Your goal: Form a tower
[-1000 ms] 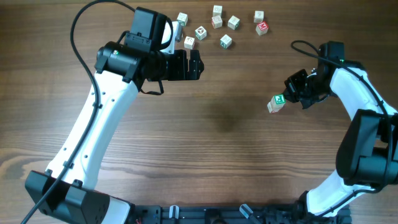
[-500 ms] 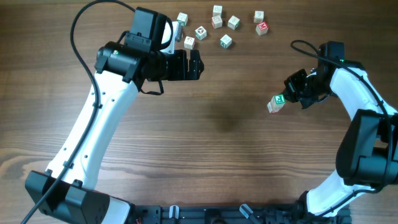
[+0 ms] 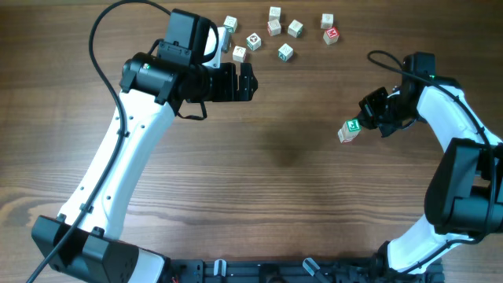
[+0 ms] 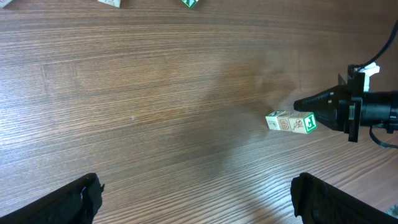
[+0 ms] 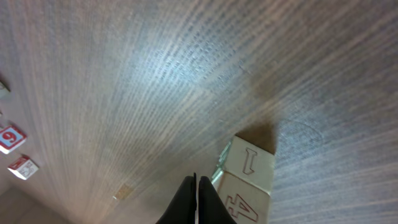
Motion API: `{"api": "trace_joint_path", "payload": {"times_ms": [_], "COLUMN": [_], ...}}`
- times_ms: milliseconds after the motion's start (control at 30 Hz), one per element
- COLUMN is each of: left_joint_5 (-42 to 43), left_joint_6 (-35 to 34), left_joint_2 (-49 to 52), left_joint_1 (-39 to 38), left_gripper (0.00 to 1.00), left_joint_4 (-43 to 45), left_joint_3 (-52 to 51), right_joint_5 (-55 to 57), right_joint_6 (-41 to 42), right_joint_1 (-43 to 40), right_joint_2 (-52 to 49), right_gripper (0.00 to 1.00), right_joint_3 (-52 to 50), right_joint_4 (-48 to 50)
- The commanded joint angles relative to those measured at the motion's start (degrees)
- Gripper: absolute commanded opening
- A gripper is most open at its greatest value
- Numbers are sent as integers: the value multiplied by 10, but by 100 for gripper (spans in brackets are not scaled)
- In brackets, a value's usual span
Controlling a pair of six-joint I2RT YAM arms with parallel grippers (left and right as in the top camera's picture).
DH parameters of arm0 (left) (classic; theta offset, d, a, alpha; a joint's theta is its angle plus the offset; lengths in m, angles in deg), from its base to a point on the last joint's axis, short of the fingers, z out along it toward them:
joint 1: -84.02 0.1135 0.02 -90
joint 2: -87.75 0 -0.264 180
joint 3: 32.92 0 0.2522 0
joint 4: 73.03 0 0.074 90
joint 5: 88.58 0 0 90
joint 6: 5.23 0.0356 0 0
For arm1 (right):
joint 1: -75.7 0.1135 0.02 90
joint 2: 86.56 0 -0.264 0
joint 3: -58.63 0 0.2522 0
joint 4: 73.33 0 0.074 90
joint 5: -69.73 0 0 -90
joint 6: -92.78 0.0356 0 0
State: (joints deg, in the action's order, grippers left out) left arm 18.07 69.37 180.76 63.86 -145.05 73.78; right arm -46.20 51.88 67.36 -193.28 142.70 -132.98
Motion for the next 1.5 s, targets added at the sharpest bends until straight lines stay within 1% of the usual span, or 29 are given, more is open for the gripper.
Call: {"api": "trace_joint_path", "payload": {"times_ms": [0,100,233,300,367,500,600,667,733,767,933,1167,1333,1400,1467], "left_joint_5": [7,7,7,7,7,7,7,7,7,7,7,7,7,7,7], "left_joint_6": [-3,-3,-3,-3,-3,-3,-3,-3,-3,-3,-3,-3,-3,-3,-3], "left_joint_2": [1,1,1,1,1,1,1,1,1,1,1,1,1,1,1], "left_joint_1": [-2,-2,-2,-2,-2,-2,-2,-2,-2,-2,-2,-2,-2,-2,-2], "left_gripper": [100,100,100,100,100,100,100,100,100,100,100,100,100,100,100], "left_joint_4": [0,0,0,0,0,0,0,0,0,0,0,0,0,0,0], "left_joint_3": [-2,-2,-2,-2,-2,-2,-2,-2,-2,-2,-2,-2,-2,-2,-2], "right_joint_5": [21,84,87,48,14,17,34,43,101,135,174,174,179,204,209], "right_joint_6": [-12,-13,-93,-148,-192,-240,-235,-234,-176,-139,-84,-84,-83,-55,-55], "right_joint_1": [1,0,-2,-1,12,77,125,157,179,181,181,181,181,181,181], "right_joint_2": [-11,-11,-9,5,21,43,47,47,47,47,47,47,47,47,47], "right_gripper": [4,4,4,4,4,4,4,4,4,4,4,4,4,4,4], "right_joint_3": [-3,3,72,114,120,120,120,120,119,119,108,61,59,59,59], "right_joint_4": [16,30,19,4,-9,-45,-57,-96,-138,-158,-184,-171,-174,-179,-179]}}
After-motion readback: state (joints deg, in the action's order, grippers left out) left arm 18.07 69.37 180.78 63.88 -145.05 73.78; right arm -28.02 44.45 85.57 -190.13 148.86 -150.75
